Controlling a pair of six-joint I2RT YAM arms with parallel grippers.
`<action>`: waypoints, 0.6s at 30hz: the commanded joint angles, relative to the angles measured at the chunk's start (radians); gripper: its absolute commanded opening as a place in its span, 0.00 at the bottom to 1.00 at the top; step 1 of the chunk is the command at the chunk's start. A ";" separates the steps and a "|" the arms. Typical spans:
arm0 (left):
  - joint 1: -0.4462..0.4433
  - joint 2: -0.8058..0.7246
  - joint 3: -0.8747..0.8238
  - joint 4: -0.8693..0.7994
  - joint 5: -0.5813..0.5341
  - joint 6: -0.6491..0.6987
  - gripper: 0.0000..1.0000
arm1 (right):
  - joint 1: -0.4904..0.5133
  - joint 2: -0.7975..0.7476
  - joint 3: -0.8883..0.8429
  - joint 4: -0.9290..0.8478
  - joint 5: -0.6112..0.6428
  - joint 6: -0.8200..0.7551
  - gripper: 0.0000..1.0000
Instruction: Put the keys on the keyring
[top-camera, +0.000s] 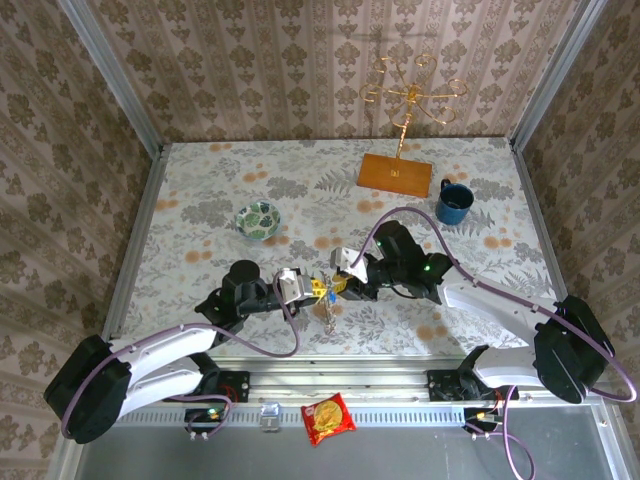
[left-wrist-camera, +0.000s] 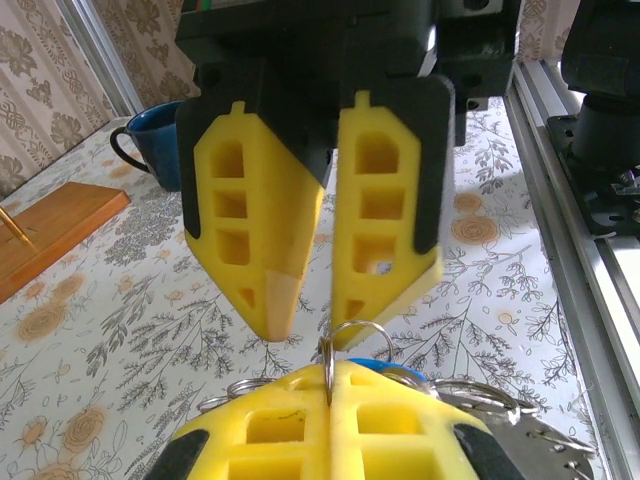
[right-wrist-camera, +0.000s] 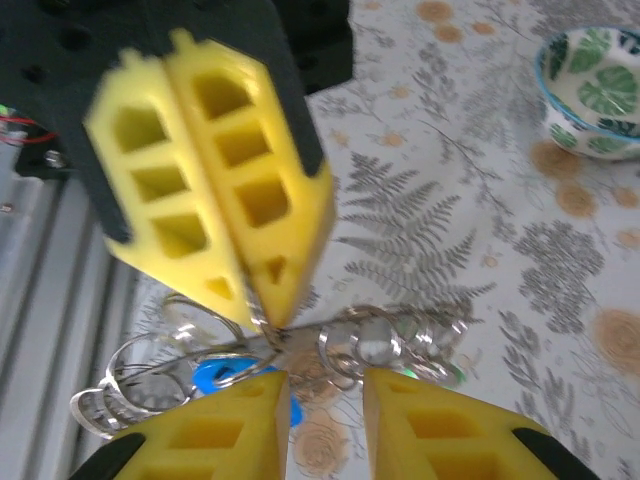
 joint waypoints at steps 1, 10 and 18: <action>0.006 -0.006 -0.006 0.053 0.012 -0.010 0.00 | -0.015 -0.024 -0.015 -0.004 0.125 0.007 0.26; 0.006 0.000 -0.002 0.059 0.021 -0.008 0.00 | -0.033 -0.075 -0.012 -0.021 -0.144 0.065 0.30; 0.006 0.009 -0.002 0.085 0.031 -0.028 0.00 | -0.005 -0.003 -0.023 0.097 -0.159 0.092 0.30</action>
